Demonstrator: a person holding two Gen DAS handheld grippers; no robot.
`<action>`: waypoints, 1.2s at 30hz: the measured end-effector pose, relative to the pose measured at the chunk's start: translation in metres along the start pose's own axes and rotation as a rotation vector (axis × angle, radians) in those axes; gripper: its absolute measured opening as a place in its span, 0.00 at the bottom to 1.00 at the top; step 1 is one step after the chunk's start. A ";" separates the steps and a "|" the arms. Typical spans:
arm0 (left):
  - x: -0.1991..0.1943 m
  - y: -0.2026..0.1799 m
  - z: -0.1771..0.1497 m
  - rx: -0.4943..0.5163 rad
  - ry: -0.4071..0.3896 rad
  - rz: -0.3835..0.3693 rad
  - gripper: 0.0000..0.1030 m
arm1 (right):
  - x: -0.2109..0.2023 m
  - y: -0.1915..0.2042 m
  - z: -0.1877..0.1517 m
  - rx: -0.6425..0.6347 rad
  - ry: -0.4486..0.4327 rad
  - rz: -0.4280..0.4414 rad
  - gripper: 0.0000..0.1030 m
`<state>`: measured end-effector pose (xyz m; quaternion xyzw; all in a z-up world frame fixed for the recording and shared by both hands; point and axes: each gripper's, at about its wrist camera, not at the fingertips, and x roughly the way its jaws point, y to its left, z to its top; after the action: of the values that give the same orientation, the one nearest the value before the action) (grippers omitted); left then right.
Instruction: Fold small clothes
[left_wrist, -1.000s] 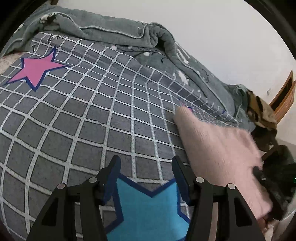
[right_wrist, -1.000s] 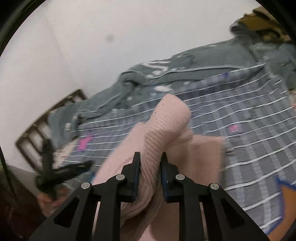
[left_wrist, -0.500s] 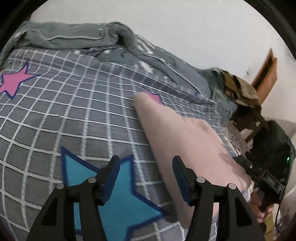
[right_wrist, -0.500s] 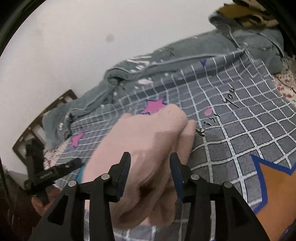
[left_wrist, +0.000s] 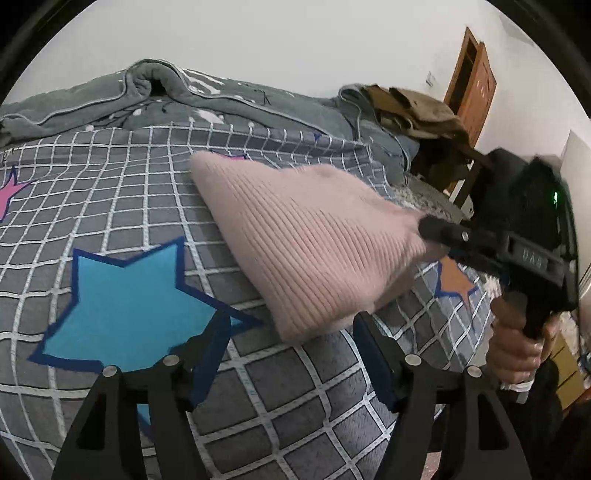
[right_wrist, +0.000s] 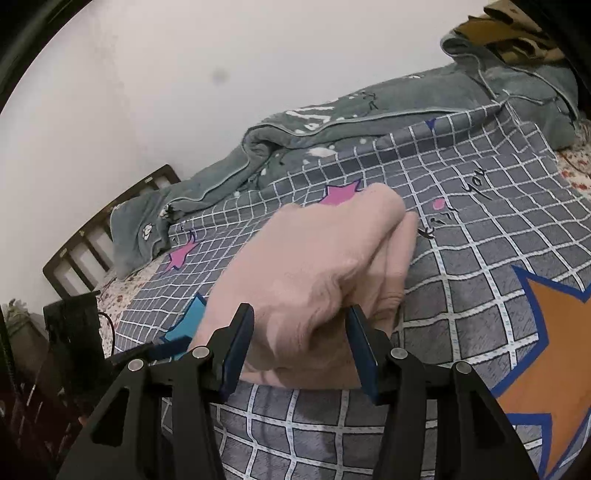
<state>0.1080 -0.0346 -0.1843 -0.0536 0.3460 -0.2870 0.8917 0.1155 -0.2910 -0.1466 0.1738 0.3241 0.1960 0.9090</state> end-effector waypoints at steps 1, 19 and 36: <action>0.004 -0.003 0.000 0.013 0.005 0.020 0.65 | 0.004 0.000 0.000 0.001 0.012 -0.008 0.49; 0.005 -0.028 -0.003 0.143 -0.035 0.117 0.22 | 0.014 -0.010 -0.015 -0.099 0.057 -0.150 0.07; -0.016 0.020 0.042 -0.078 -0.117 0.069 0.60 | 0.026 -0.006 0.034 -0.026 -0.020 -0.180 0.39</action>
<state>0.1349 -0.0135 -0.1486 -0.0933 0.3057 -0.2387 0.9170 0.1576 -0.2902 -0.1377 0.1341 0.3267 0.1161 0.9284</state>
